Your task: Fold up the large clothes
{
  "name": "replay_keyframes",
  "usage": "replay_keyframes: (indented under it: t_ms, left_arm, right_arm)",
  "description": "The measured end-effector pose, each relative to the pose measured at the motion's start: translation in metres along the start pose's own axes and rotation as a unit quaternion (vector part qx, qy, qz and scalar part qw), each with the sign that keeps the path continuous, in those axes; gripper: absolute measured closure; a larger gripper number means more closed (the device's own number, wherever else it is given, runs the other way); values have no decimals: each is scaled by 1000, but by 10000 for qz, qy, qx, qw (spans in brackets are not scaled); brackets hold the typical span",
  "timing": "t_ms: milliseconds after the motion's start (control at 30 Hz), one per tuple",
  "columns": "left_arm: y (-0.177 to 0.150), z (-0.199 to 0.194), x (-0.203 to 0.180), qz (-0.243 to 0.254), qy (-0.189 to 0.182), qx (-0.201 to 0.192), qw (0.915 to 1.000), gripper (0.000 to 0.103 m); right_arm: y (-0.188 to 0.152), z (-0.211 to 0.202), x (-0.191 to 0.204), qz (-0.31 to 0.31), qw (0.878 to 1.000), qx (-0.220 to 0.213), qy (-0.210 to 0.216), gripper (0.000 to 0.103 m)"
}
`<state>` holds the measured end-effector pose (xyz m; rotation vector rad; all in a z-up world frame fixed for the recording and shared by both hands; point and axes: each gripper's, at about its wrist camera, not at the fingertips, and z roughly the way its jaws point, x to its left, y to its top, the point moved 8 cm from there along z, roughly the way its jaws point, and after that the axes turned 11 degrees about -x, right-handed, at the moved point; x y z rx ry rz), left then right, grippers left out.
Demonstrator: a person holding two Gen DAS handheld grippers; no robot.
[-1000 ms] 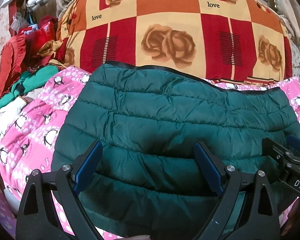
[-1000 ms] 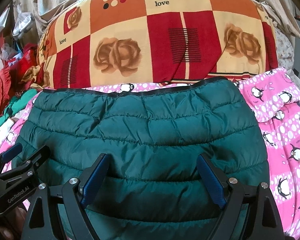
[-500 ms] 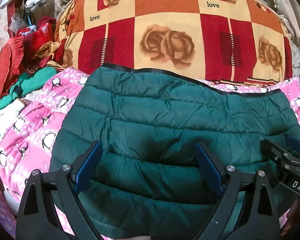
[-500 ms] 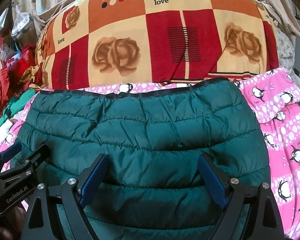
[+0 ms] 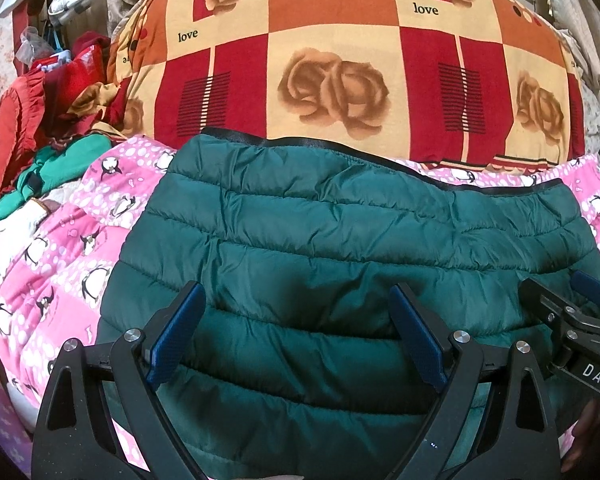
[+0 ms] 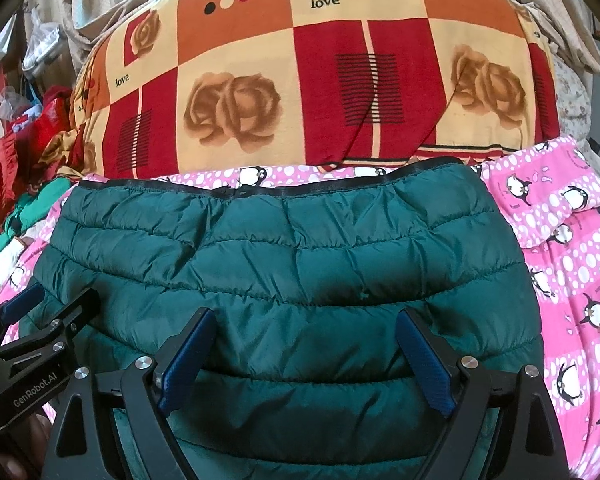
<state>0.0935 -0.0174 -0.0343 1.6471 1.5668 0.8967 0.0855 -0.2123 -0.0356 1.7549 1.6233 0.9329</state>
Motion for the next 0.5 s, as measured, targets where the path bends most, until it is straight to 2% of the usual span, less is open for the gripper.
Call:
replay_keyframes:
  t_ms: [500]
  left_arm:
    - [3,2,3,7,-42,-74,10000,10]
  right_arm:
    - [1,3,1,4,10000,38,60,13]
